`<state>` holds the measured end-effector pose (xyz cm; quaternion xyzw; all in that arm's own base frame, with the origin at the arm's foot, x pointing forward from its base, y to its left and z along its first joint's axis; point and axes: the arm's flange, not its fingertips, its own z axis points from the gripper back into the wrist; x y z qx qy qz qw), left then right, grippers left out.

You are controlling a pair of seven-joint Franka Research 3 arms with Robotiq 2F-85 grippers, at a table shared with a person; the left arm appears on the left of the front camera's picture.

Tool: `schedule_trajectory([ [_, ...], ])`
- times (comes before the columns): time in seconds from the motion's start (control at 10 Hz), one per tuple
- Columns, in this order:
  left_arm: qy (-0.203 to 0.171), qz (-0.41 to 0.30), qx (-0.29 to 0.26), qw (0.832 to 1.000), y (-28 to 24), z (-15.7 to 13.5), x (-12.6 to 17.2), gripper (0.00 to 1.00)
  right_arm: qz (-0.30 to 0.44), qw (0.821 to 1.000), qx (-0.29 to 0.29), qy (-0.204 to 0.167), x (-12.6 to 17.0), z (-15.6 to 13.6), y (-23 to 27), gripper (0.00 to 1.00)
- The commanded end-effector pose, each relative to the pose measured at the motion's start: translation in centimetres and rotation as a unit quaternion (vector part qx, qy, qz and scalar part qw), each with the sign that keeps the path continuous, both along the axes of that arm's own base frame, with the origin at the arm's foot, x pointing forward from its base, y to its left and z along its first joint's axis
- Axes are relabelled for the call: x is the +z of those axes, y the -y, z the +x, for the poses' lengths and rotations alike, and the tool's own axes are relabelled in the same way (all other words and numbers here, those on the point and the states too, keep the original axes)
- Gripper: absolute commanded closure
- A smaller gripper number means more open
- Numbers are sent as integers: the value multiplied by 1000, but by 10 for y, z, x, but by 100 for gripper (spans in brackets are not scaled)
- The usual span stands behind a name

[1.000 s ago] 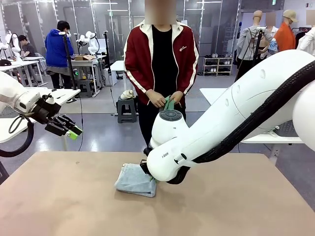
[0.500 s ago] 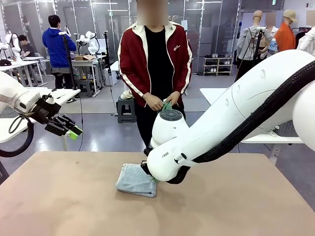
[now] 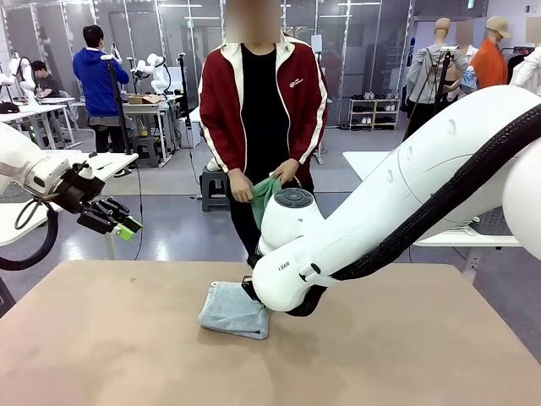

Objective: Fold the towels and place them in the basket.
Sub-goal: Place the folded Towel with hook on the right side of the table.

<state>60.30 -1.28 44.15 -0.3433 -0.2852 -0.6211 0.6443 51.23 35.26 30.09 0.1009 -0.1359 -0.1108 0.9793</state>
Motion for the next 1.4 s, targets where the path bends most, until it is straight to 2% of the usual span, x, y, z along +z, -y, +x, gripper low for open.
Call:
schedule_trajectory([
  [0.0, 2, -1, -5, 1000, 0, 3, 1, 46, 0, 1000, 0, 0, 0, 0, 0, 96],
  [0.2, 2, -1, -5, 1000, 0, 3, 1, 46, 5, 998, 45, 34, 9, 17, 36, 96],
  [0.4, 2, -1, -5, 1000, 0, 3, 1, 46, 0, 997, 59, 47, 21, 39, 85, 96],
  [0.7, 2, -1, -5, 1000, 0, 3, 1, 46, -25, 998, 24, 54, 24, 78, 168, 96],
  [1.0, 2, -1, -5, 1000, 0, 3, 1, 46, -47, 997, 13, 56, 25, 109, 264, 96],
  [1.3, 2, -1, -5, 1000, 0, 3, 1, 46, -52, 997, -24, 48, 19, 119, 331, 96],
])
